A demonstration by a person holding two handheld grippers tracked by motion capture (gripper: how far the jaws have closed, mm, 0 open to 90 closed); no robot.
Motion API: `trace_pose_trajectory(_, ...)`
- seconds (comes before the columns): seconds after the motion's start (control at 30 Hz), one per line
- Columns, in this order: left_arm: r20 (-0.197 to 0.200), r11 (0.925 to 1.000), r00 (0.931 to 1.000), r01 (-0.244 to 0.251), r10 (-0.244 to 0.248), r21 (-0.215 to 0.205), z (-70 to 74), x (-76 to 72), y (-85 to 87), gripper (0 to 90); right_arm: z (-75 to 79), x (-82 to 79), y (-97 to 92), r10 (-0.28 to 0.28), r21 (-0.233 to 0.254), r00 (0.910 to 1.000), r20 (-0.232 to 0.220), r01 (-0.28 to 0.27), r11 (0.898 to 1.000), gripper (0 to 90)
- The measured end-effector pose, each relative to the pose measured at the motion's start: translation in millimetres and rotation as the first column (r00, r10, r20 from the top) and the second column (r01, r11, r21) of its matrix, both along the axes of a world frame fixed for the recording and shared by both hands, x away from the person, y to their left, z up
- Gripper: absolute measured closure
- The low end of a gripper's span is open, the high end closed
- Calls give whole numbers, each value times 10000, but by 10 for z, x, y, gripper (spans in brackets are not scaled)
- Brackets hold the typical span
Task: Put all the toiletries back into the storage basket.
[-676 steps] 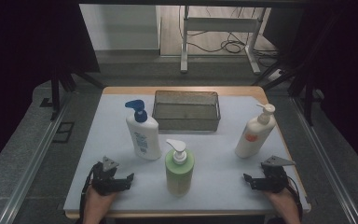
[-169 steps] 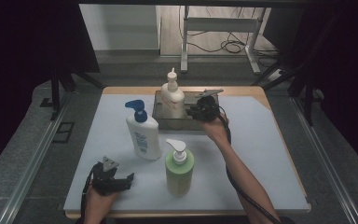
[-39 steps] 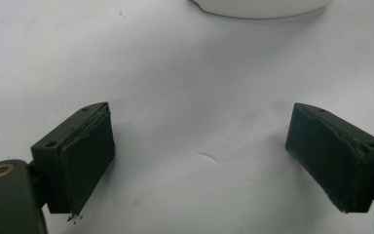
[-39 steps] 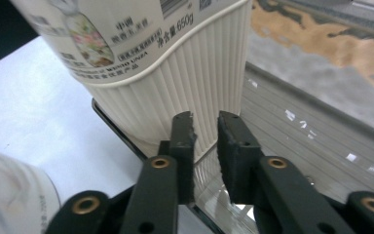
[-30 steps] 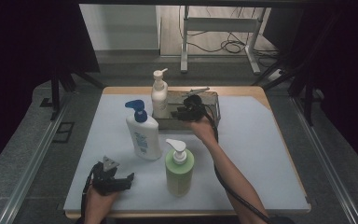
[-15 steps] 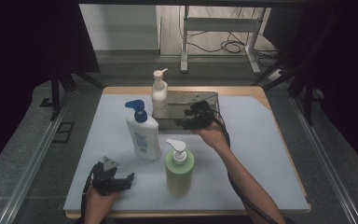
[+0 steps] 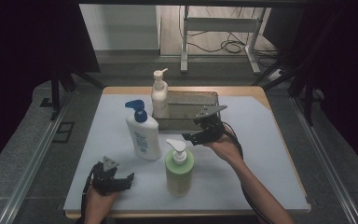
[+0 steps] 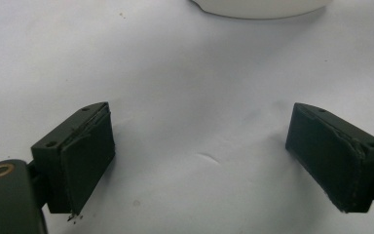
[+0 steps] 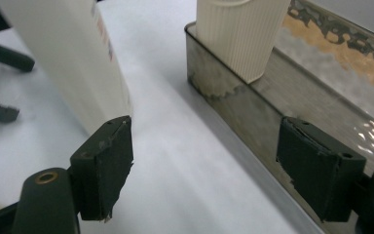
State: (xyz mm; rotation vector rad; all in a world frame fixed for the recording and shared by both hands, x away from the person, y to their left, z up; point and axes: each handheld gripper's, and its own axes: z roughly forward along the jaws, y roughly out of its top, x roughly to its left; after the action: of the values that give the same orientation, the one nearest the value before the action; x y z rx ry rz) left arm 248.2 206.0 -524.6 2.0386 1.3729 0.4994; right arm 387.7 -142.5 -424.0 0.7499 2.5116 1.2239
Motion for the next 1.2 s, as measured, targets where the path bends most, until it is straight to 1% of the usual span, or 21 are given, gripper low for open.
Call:
trace_pose_trajectory(0.3, 4, 10000, 10000, 0, 0, 6, 0, -1, 0, 101, -21, -184, -169, 173, 162, 9996, -227, -169, 9997, 158)
trace_pose_trajectory(0.4, 22, 10000, 10000, -24, 24, -26, -2, -1, -3, 101, -37, -246, -222, 231, 142, 9994, -264, -228, 9996, 145)
trace_pose_trajectory(0.57, 21, 10000, 10000, -27, 27, -30, -2, -1, -3, 101, -92, -346, -342, 227, -34, 9993, -286, -228, 9997, 138)
trace_pose_trajectory(0.7, 22, 10000, 10000, -29, 30, -27, -2, -1, -3, 101, -139, -420, -447, 211, 66, 9987, -459, -209, 9998, 131)
trace_pose_trajectory(0.77, 3, 10000, 10000, -1, 1, 23, 0, -2, 0, 101, -157, -467, -492, 300, 111, 9984, -470, -295, 9995, 118)
trace_pose_trajectory(1.0, 31, 10000, 10000, -16, 16, 4, -1, -1, -2, 101, -214, -669, -628, 628, 290, 9967, -509, -614, 9977, 81)
trace_pose_trajectory(1.07, 3, 10000, 10000, 12, -12, 48, 2, -1, 1, 101, -230, -715, -649, 728, 329, 9958, -562, -710, 9969, 77)
trace_pose_trajectory(1.2, 17, 10000, 10000, -50, 50, -26, -1, -2, -5, 101, -248, -823, -654, 975, 461, 9925, -742, -943, 9945, 65)
